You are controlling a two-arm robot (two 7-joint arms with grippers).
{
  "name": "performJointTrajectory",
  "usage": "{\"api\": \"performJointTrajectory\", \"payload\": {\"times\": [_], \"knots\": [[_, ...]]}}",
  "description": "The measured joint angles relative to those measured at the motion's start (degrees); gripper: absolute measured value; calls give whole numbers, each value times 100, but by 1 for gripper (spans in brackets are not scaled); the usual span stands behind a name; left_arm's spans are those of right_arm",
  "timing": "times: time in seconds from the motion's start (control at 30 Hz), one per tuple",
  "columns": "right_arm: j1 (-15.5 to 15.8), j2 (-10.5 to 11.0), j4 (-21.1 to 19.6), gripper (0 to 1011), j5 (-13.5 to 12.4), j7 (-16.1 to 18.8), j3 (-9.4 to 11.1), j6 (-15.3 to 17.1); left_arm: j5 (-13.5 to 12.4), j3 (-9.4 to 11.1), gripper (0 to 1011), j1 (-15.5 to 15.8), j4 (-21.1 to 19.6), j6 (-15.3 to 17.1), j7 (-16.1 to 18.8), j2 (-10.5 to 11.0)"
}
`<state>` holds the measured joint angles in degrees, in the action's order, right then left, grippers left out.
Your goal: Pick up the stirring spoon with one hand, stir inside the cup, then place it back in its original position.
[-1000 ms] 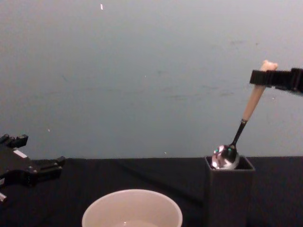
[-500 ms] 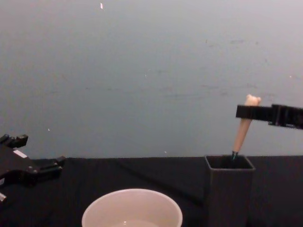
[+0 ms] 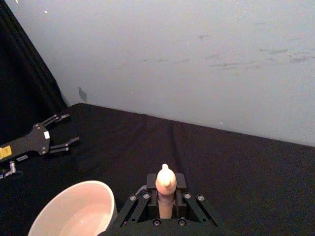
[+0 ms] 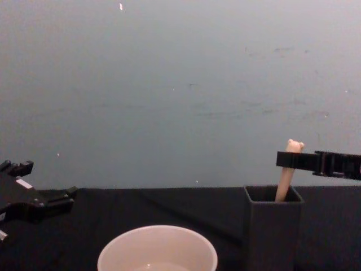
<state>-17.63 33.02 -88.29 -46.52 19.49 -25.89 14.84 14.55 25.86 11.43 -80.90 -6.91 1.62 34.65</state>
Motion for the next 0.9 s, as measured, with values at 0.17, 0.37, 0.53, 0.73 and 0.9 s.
{"api": "performJointTrajectory", "payload": {"times": [0.17, 0.37, 0.53, 0.73, 0.9], "knots": [[-9, -41, 72, 212, 31, -5, -5, 41, 0, 0, 1001, 0, 0, 0, 0, 0], [-15, -71, 129, 212, 60, -4, -8, 71, 0, 0, 1001, 0, 0, 0, 0, 0], [-30, -92, 172, 212, 89, -4, -12, 122, 0, 0, 1001, 0, 0, 0, 0, 0], [-34, -105, 186, 212, 110, -17, -18, 157, 0, 0, 1001, 0, 0, 0, 0, 0], [-35, -104, 186, 212, 109, -18, -18, 155, 0, 0, 1001, 0, 0, 0, 0, 0]]}}
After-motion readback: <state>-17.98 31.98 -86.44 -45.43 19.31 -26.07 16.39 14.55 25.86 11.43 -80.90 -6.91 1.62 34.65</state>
